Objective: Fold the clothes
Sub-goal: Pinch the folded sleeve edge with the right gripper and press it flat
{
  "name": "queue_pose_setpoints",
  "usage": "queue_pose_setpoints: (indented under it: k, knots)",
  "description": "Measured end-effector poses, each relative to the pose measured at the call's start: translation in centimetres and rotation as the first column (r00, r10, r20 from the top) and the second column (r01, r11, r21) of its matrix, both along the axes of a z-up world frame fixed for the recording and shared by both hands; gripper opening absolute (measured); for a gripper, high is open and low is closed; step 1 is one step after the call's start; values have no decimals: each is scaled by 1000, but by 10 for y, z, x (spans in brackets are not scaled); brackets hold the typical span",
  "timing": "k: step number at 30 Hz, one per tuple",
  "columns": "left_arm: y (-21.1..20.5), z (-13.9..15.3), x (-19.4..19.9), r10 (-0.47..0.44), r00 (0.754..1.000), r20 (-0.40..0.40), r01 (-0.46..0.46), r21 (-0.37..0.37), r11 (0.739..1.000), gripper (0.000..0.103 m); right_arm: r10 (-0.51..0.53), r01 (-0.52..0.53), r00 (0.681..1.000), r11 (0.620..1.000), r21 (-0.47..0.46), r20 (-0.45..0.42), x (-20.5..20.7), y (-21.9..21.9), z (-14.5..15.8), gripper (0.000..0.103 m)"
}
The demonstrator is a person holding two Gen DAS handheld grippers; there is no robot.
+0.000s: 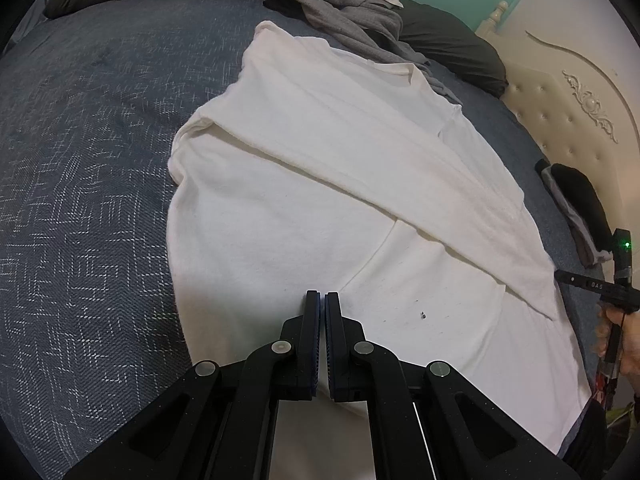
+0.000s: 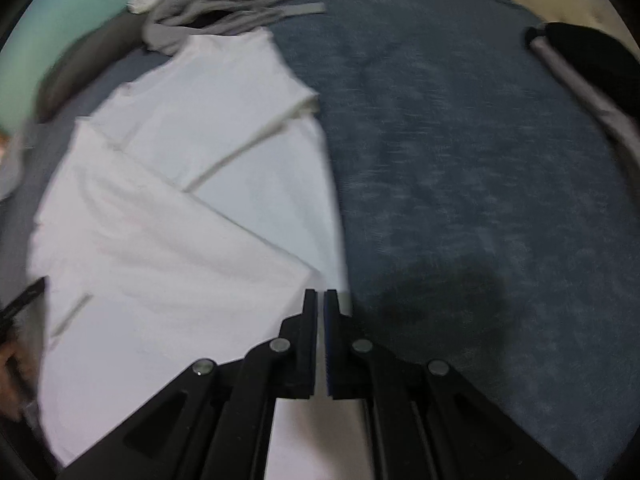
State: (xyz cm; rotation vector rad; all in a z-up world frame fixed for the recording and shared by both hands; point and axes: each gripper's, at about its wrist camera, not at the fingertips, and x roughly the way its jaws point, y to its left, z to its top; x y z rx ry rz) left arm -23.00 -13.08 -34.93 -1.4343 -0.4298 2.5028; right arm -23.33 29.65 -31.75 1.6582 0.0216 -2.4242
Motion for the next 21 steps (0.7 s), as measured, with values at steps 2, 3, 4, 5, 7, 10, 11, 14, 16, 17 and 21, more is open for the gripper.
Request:
queue_pose_setpoints:
  k: [2, 3, 4, 5, 7, 10, 11, 14, 16, 17, 21]
  knots:
    - [0, 0, 0, -1, 1000, 0, 1, 0, 1000, 2, -21, 21, 1000, 999, -36, 8, 8, 5, 6, 18]
    - [0, 0, -1, -1, 1000, 0, 1, -1, 1000, 2, -18, 19, 1000, 998, -63, 12, 13, 5, 10, 28]
    - [0, 0, -1, -1, 1000, 0, 1, -1, 1000, 2, -4, 6, 1000, 995, -96, 18, 19, 4, 13, 28]
    - [0, 0, -1, -2, 1000, 0, 2, -2, 1000, 2, 14, -11, 1000, 992, -123, 24, 24, 2, 15, 28]
    - [1, 1, -1, -2, 1000, -1, 2, -4, 1000, 2, 68, -60, 996, 988, -142, 54, 36, -9, 14, 28]
    - [2, 1, 0, -3, 1000, -1, 3, -5, 1000, 2, 95, -76, 990, 982, -171, 104, 43, -20, 3, 28]
    - [2, 1, 1, -3, 1000, -1, 3, -5, 1000, 2, 99, -76, 988, 981, -181, 121, 45, -23, -1, 28]
    - [1, 0, 1, -2, 1000, -1, 2, -2, 1000, 2, 106, -74, 983, 976, -206, 150, 47, -29, -11, 28]
    - [1, 0, 1, -2, 1000, 0, 2, -1, 1000, 2, 106, -71, 982, 973, -219, 154, 46, -30, -15, 28]
    - [1, 0, 0, -2, 1000, 0, 2, 0, 1000, 2, 107, -71, 982, 972, -224, 154, 45, -31, -16, 21]
    - [1, -1, 0, -1, 1000, 1, 1, 1, 1000, 2, 108, -69, 982, 967, -245, 153, 46, -28, -16, 9]
